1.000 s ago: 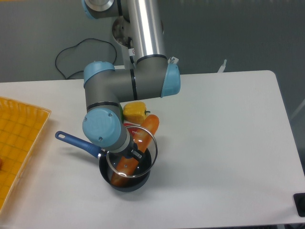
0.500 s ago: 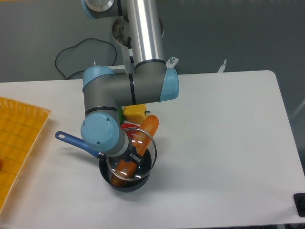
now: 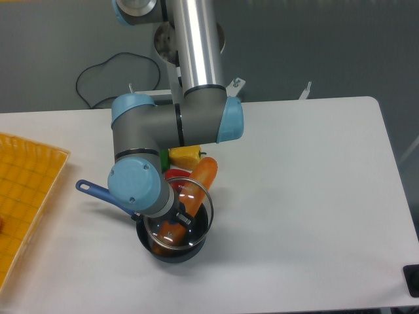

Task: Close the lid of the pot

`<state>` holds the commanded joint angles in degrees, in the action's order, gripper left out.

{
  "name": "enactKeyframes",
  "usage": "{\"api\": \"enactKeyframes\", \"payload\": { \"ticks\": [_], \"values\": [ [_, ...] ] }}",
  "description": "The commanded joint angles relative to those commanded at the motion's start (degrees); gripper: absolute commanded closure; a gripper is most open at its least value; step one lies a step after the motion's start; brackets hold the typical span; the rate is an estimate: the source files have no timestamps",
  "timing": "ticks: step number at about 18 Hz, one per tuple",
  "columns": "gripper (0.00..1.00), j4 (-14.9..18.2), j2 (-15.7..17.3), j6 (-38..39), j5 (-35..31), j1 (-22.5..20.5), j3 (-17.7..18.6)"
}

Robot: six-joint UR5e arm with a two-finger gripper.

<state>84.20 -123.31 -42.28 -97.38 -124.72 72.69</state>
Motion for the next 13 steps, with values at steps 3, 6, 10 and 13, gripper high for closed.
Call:
{"api": "enactKeyframes", "payload": {
  "ticks": [3,6,10,13],
  "values": [
    [0.55,-0.3,0.0,0.0,0.0,0.4,-0.1],
    [0.5,-0.4,0.0,0.0,0.0,0.4,-0.2],
    [0.35,-0.9,0.0,-0.1,0.0,0.5,-0.2],
    [0.31,-1.9,-0.1,-0.3,-0.6,0.6,-0.1]
  ]
}}
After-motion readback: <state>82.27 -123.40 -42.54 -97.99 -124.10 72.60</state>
